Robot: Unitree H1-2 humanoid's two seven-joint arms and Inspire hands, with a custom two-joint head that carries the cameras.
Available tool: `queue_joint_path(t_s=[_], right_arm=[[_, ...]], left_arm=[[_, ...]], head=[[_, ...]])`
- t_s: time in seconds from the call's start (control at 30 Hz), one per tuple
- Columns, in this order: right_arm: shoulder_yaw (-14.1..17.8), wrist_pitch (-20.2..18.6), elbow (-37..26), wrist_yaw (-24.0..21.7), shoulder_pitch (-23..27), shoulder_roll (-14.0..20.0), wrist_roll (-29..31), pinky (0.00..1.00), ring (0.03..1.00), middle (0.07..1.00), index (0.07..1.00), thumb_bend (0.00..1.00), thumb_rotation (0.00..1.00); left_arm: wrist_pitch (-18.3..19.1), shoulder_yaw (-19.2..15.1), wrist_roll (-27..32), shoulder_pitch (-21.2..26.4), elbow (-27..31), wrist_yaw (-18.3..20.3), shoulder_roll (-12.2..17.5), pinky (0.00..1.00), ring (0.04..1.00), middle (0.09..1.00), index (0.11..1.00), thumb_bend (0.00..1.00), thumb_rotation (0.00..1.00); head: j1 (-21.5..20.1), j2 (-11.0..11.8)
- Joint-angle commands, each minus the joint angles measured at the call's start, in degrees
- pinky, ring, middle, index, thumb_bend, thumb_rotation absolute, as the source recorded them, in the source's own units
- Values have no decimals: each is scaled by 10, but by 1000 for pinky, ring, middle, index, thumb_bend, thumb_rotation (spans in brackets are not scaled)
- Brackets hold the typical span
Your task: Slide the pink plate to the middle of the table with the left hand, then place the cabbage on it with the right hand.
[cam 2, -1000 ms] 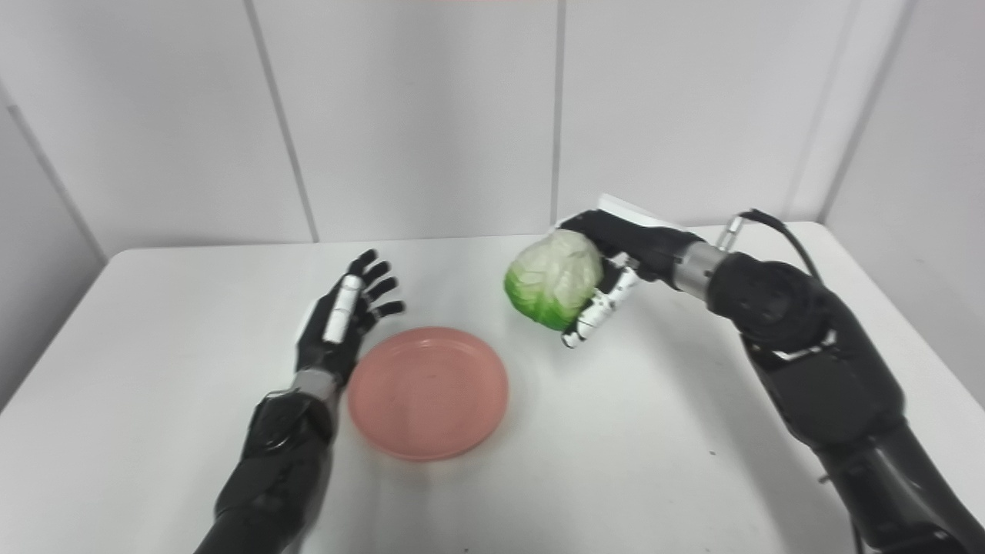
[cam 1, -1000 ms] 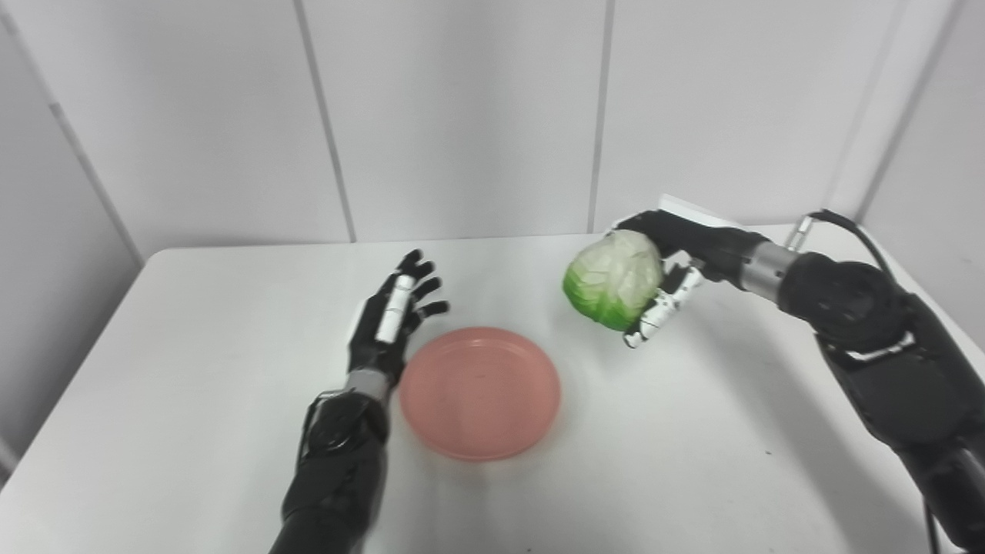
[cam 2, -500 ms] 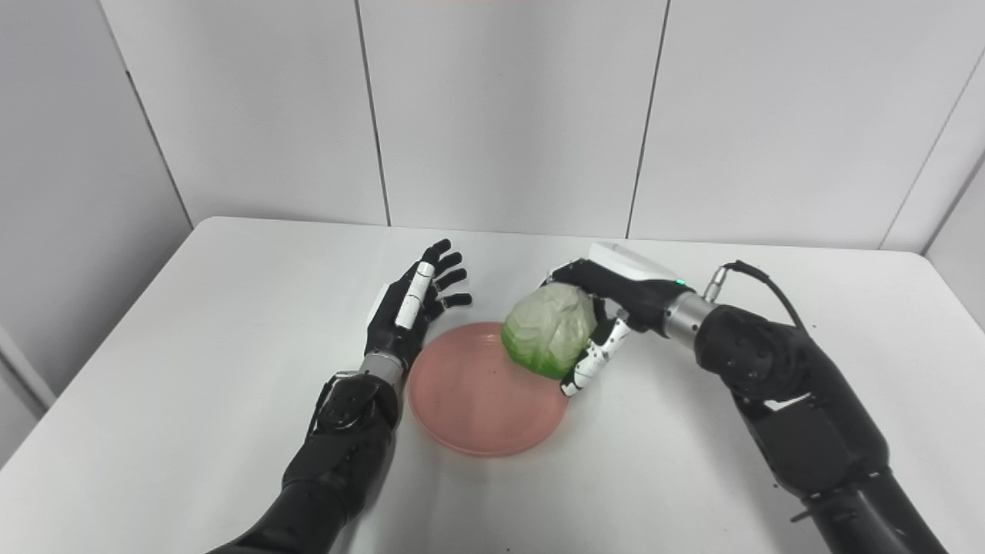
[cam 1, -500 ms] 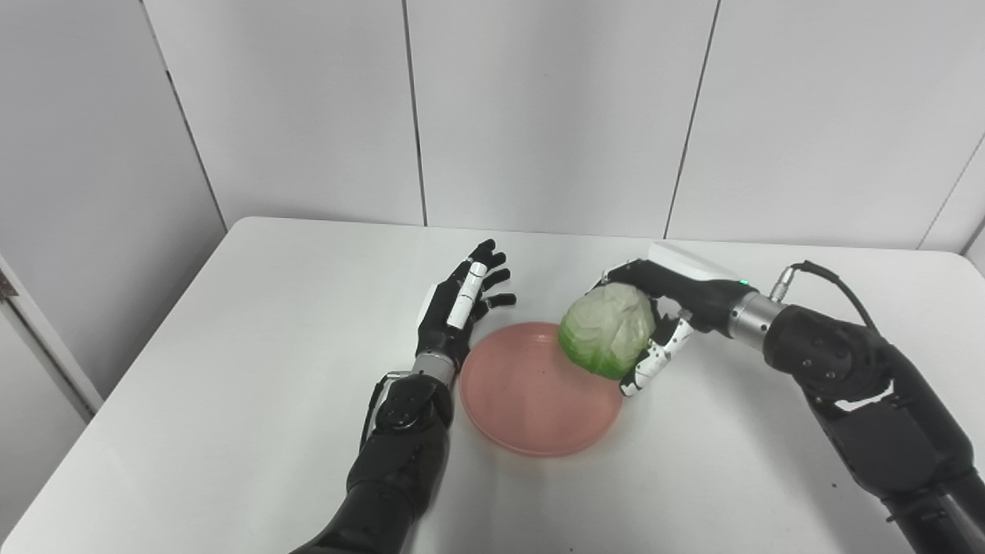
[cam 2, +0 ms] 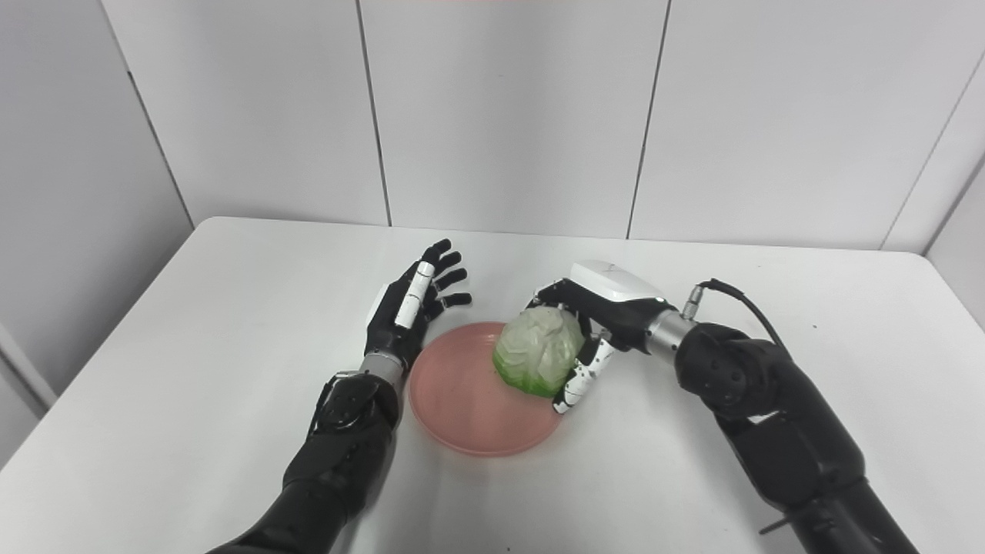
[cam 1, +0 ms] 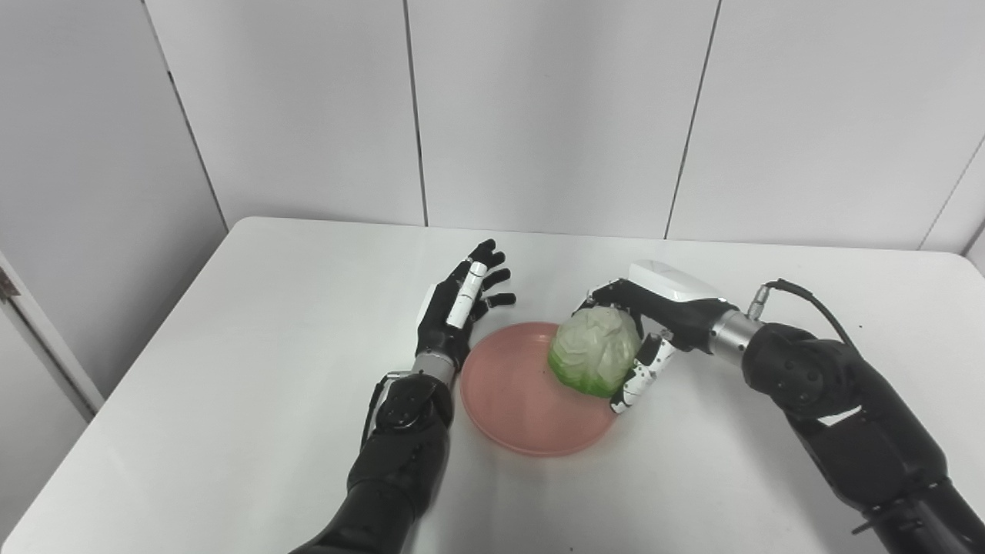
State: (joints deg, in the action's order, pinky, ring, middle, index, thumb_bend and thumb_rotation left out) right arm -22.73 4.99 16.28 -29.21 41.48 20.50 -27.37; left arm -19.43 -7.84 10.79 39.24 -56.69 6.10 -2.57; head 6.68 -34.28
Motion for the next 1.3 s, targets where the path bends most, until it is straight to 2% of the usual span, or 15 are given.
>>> queue_joint_path(t_s=[0.0, 0.37, 0.5, 0.7, 0.87, 1.0, 1.03, 1.07, 1.1, 1.17, 1.2, 1.23, 1.27], right_arm=[[3, 13, -3, 13, 34, -11, 2, 361, 412, 474, 494, 529, 0], [-6, 27, 15, 19, 59, -44, -12, 359, 411, 471, 494, 529, 0], [-12, 19, 20, 18, 58, -51, -19, 356, 409, 471, 495, 529, 0], [-38, 43, 52, 30, 56, -56, -47, 355, 409, 470, 494, 529, 0], [-61, 71, 78, 45, 50, -51, -75, 305, 380, 457, 500, 528, 0], [-61, 77, 81, 52, 46, -48, -80, 324, 401, 463, 503, 528, 1], [-49, 71, 79, 59, 39, -53, -68, 331, 407, 463, 505, 529, 1], [-40, 66, 78, 64, 34, -56, -59, 460, 532, 570, 579, 807, 217], [-28, 57, 76, 67, 28, -60, -47, 504, 575, 606, 604, 901, 291], [-10, 50, 71, 67, 21, -65, -26, 831, 860, 840, 785, 985, 526], [-2, 49, 70, 66, 19, -67, -16, 945, 955, 928, 864, 996, 610], [7, 52, 70, 70, 17, -69, -6, 956, 964, 937, 872, 998, 618], [14, 54, 69, 74, 16, -71, 0, 982, 986, 974, 937, 1000, 668]], left_arm=[[4, 1, 2, -52, -53, 2, -20, 641, 831, 858, 844, 879, 748], [-8, -3, 6, -42, -76, 4, -21, 654, 834, 865, 849, 866, 733], [-13, -2, 4, -42, -79, 3, -22, 655, 828, 863, 848, 861, 735], [-12, -3, 3, -45, -75, 1, -21, 663, 838, 862, 846, 865, 736], [-15, -1, 0, -49, -73, -3, -18, 649, 824, 855, 846, 864, 743], [-14, -1, 2, -49, -73, -1, -18, 647, 820, 853, 840, 871, 745], [-13, -2, 3, -49, -74, 1, -18, 648, 821, 853, 840, 873, 744], [-13, -2, 3, -49, -75, 2, -18, 644, 821, 854, 835, 868, 739], [-14, -2, 4, -49, -75, 3, -18, 642, 821, 854, 834, 866, 737], [-17, -1, 4, -50, -76, 7, -18, 645, 820, 851, 833, 848, 735], [-19, -1, 4, -51, -77, 9, -17, 650, 819, 848, 833, 841, 735], [-20, 0, 3, -51, -80, 11, -16, 651, 818, 848, 833, 840, 736], [-20, 1, 2, -51, -81, 12, -15, 656, 823, 854, 837, 846, 740]], head=[[1, 0], [6, 1], [8, -1], [13, -5], [11, -7], [11, -6], [12, -6], [12, -6], [11, -5], [10, -4], [9, -4], [9, -2], [9, -2]])
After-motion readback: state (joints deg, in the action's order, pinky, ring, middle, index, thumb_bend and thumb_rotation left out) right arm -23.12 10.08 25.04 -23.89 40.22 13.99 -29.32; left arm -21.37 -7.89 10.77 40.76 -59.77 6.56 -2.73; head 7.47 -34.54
